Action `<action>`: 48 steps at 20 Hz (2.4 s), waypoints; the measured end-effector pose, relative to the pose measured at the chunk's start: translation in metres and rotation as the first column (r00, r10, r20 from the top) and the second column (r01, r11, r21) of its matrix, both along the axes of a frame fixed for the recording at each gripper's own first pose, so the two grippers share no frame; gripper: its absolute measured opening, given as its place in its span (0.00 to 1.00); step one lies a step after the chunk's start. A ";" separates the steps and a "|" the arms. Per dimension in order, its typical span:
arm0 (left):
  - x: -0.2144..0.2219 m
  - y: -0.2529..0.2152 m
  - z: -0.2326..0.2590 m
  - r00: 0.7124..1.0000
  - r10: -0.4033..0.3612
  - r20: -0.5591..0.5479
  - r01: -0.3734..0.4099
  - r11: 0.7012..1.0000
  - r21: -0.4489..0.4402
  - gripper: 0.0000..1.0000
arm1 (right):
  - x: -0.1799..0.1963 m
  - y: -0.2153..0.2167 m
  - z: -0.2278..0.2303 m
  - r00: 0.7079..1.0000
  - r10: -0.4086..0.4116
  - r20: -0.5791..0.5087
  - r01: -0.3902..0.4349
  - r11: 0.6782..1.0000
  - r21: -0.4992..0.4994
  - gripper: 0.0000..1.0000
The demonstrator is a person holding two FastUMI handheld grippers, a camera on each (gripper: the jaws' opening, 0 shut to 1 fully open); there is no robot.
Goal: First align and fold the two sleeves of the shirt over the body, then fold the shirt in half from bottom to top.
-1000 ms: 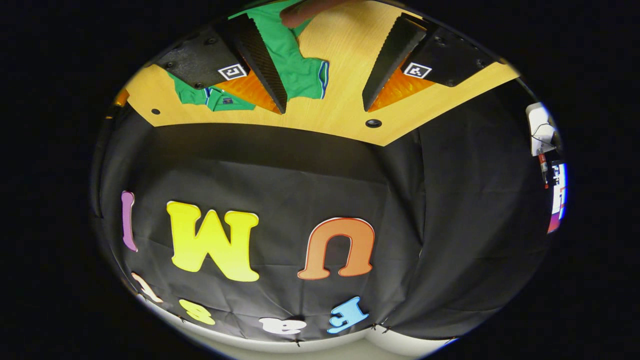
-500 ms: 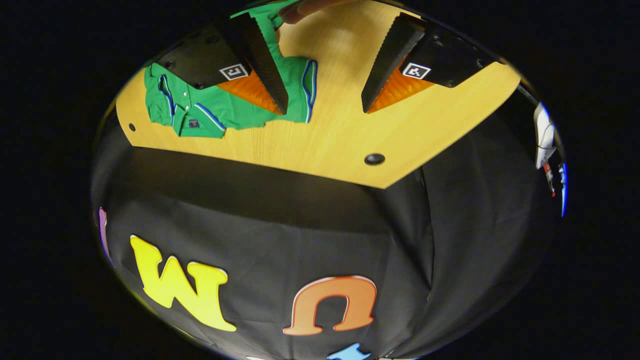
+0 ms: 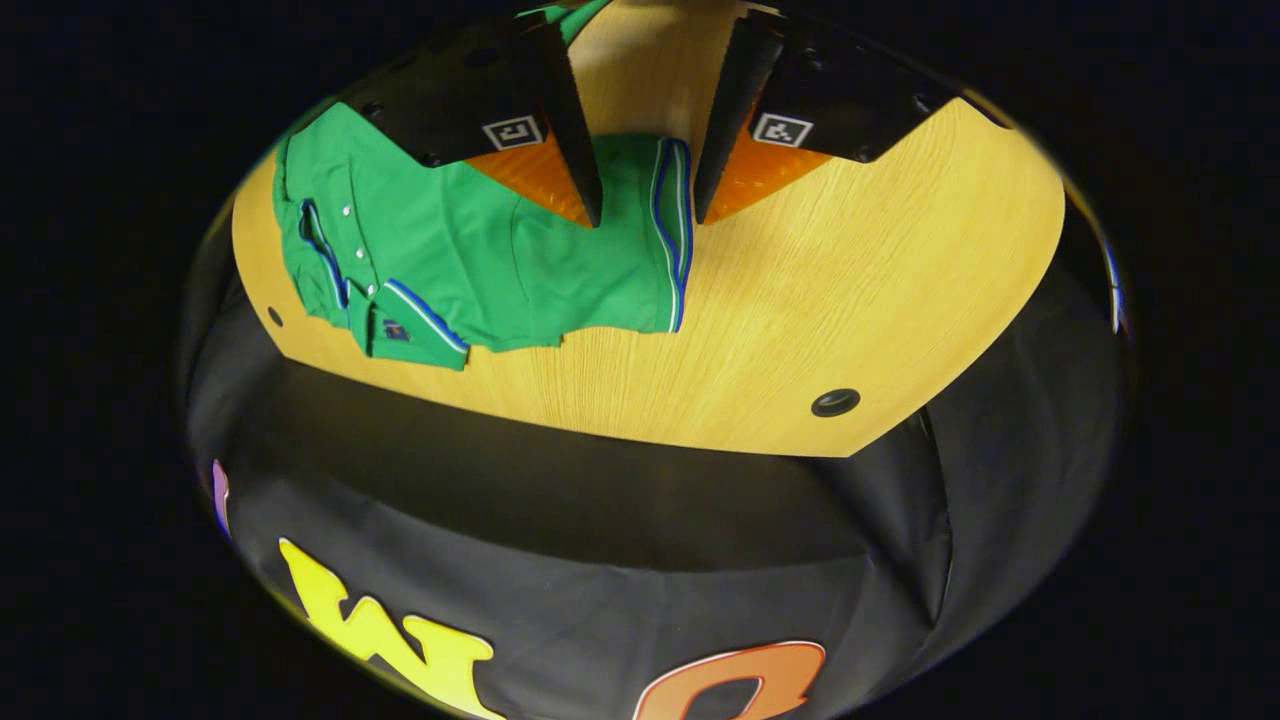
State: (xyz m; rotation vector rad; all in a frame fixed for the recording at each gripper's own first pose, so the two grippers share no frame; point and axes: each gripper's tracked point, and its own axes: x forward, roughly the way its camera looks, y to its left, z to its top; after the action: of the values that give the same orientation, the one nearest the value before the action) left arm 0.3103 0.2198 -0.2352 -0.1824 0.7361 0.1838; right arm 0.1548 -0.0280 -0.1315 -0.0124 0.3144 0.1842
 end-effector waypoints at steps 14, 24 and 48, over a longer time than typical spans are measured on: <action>0.014 -0.017 0.031 1.000 -0.019 0.021 0.016 0.993 0.114 0.06 | -0.014 0.005 -0.003 1.000 0.004 0.008 -0.004 1.000 0.027 0.95; 0.028 -0.096 0.057 0.991 -0.114 0.070 0.093 0.962 0.255 0.20 | -0.025 -0.010 -0.034 0.998 -0.051 -0.040 0.052 0.999 0.016 0.95; -0.160 -0.110 0.109 0.928 -0.104 0.359 0.057 0.989 0.140 0.95 | -0.093 0.003 -0.054 0.995 -0.015 -0.096 0.015 1.000 -0.004 0.95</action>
State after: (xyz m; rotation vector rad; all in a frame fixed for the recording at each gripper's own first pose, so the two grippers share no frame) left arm 0.1507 0.1097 -0.1264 -0.0606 0.3573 0.1132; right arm 0.0618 -0.0248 -0.1856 -0.0042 0.4101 0.1695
